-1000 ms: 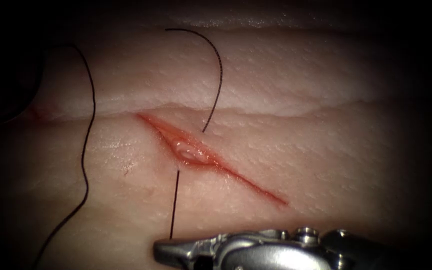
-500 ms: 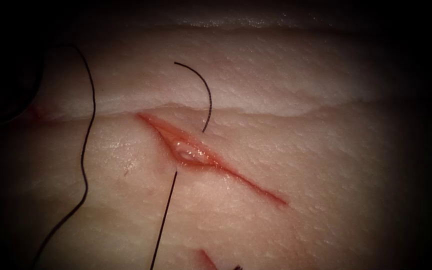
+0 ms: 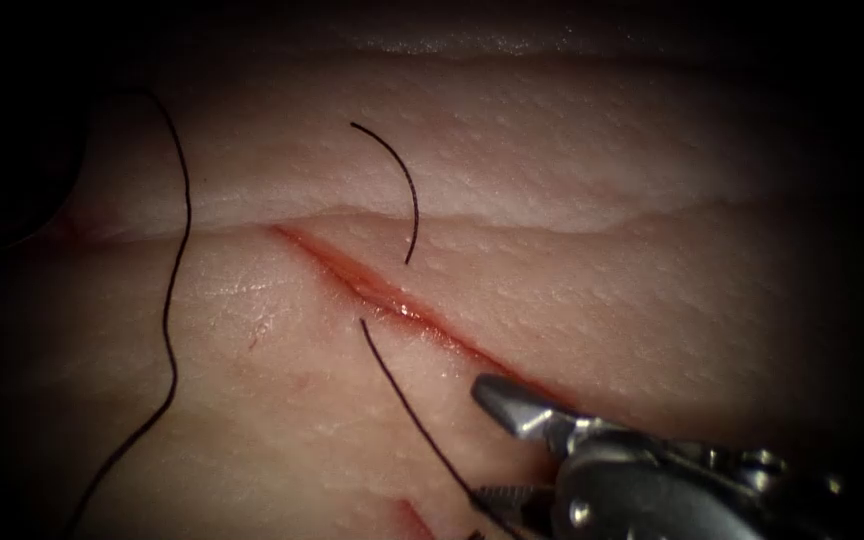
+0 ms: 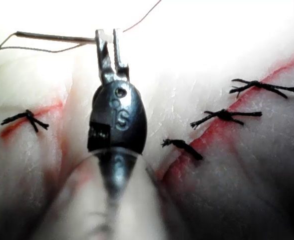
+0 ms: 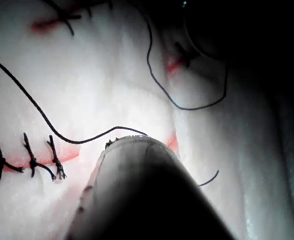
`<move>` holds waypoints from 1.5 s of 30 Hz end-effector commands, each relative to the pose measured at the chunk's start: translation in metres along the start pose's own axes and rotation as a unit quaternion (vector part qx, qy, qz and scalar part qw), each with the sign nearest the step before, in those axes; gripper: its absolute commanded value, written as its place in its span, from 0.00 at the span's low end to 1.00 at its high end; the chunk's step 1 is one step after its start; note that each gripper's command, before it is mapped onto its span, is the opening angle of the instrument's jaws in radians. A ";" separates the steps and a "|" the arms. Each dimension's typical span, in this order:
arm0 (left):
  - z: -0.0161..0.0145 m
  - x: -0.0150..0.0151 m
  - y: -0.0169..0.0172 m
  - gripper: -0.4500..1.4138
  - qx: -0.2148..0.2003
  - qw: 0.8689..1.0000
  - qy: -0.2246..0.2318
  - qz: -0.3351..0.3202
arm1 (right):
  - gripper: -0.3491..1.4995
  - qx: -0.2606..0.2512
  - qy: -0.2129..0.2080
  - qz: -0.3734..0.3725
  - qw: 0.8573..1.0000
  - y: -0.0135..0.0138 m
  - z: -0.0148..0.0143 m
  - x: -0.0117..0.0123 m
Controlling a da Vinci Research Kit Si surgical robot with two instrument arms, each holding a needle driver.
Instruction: Wound Closure
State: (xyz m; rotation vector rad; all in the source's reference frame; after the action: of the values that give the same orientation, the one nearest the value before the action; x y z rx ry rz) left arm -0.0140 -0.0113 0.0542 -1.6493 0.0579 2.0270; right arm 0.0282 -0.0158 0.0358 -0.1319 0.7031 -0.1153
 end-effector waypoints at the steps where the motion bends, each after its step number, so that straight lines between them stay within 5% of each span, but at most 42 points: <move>1: 0.0006 -0.0006 0.0002 0.00 0.000 1.000 0.000 0.000 | 0.95 -0.005 -0.018 0.016 1.000 0.0026 0.0011 0.0001; 7: 0.0006 -0.0006 0.0002 0.00 -0.002 1.000 0.001 0.000 | 0.97 -0.002 -0.067 0.047 0.997 0.0055 0.0027 -0.0005; 10: 0.0006 -0.0006 0.0002 0.00 -0.001 1.000 0.001 0.000 | 0.85 0.015 -0.053 0.116 0.992 0.0071 0.0034 -0.0015; 11: 0.0007 -0.0006 0.0002 0.00 -0.001 1.000 0.001 0.000 | 0.64 0.031 -0.043 0.204 0.977 0.0080 0.0043 -0.0023; 12: 0.0007 -0.0006 0.0002 0.00 -0.001 1.000 0.001 0.000 | 0.64 0.031 -0.043 0.204 0.977 0.0080 0.0043 -0.0023; 14: 0.0007 -0.0006 0.0002 0.00 -0.003 1.000 0.001 0.000 | 0.59 0.046 -0.028 0.330 0.943 0.0093 0.0061 -0.0033; 22: 0.0007 -0.0007 0.0002 0.00 -0.003 1.000 0.001 0.000 | 0.36 0.040 -0.040 0.444 0.894 0.0131 0.0128 -0.0049; 27: 0.0007 -0.0007 0.0002 0.00 -0.004 1.000 0.001 0.000 | 0.42 0.062 -0.081 0.492 0.864 0.0144 0.0191 -0.0062; 31: 0.0006 -0.0007 0.0002 0.00 -0.004 1.000 0.001 0.000 | 0.59 0.065 -0.104 0.502 0.856 0.0137 0.0225 -0.0075; 38: 0.0006 -0.0007 0.0001 0.00 -0.004 1.000 0.002 0.000 | 0.63 0.071 -0.108 0.516 0.846 0.0124 0.0258 -0.0097; 40: 0.0006 -0.0007 0.0001 0.00 -0.004 1.000 0.002 0.000 | 0.48 0.072 -0.112 0.517 0.845 0.0121 0.0263 -0.0103; 41: 0.0005 -0.0007 0.0001 0.00 -0.005 1.000 0.002 0.000 | 0.18 0.075 -0.113 0.517 0.845 0.0121 0.0261 -0.0104; 42: 0.0005 -0.0007 0.0001 0.00 -0.005 1.000 0.002 0.000 | 0.03 0.073 -0.109 0.517 0.846 0.0121 0.0258 -0.0103; 45: 0.0005 -0.0007 0.0000 0.00 -0.005 1.000 0.002 0.000 | 0.00 0.058 -0.068 0.530 0.844 0.0132 0.0240 -0.0097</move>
State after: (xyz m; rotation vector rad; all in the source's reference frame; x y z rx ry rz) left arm -0.0138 -0.0113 0.0544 -1.6576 0.0504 2.0292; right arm 0.0366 -0.0003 0.0580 0.3751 0.5475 0.9111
